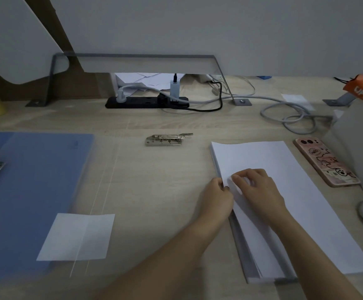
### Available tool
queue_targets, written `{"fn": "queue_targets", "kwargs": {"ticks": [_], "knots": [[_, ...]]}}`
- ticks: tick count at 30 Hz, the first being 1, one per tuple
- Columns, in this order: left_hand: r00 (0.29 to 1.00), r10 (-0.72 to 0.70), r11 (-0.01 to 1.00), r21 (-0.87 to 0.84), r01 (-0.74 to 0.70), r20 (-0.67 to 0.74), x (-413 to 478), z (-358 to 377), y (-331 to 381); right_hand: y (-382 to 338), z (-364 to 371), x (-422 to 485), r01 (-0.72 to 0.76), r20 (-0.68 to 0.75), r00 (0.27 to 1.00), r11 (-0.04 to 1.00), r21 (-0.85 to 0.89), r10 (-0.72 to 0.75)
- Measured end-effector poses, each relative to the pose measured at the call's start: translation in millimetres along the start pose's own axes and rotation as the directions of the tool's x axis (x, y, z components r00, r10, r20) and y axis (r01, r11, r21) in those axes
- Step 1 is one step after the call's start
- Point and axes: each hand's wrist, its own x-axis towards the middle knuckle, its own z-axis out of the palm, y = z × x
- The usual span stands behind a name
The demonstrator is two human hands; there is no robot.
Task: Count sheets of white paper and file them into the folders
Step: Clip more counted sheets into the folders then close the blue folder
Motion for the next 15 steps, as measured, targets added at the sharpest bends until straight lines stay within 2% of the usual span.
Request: {"fn": "queue_targets", "kwargs": {"ticks": [7,12,15], "knots": [[0.998,0.013,0.996,0.088,-0.017,0.055,-7.9,6.2,7.7,4.2,-7.6,3.7,-0.004,0.061,0.998,0.986,0.164,-0.006],[1.0,0.008,1.0,0.004,-0.008,0.027,-8.7,7.3,4.3,-0.2,-14.5,2.0,-0.019,0.111,0.994,0.979,0.203,-0.004],[0.994,0.06,0.997,-0.047,-0.056,0.096,-14.6,8.7,4.8,-4.3,-16.9,1.0,-0.047,0.13,0.991,0.964,0.261,0.013]]}}
